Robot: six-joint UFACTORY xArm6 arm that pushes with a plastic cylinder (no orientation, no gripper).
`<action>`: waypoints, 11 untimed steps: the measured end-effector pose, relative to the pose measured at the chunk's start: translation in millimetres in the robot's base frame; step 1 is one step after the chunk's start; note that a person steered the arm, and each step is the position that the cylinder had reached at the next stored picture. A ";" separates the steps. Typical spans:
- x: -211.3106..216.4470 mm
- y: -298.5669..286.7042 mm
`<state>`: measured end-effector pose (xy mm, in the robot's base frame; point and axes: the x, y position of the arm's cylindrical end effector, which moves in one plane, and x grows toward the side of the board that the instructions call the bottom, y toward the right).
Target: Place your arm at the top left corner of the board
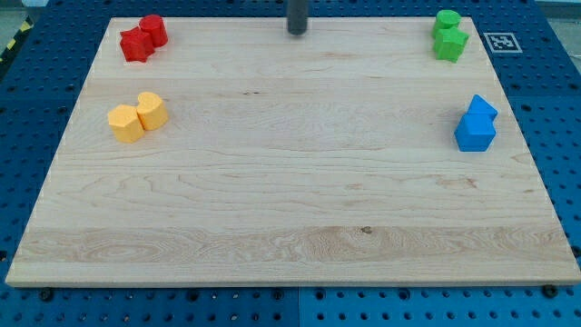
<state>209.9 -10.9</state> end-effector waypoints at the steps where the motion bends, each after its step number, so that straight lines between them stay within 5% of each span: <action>1: -14.1 -35.4; 11: -15.2 -265.3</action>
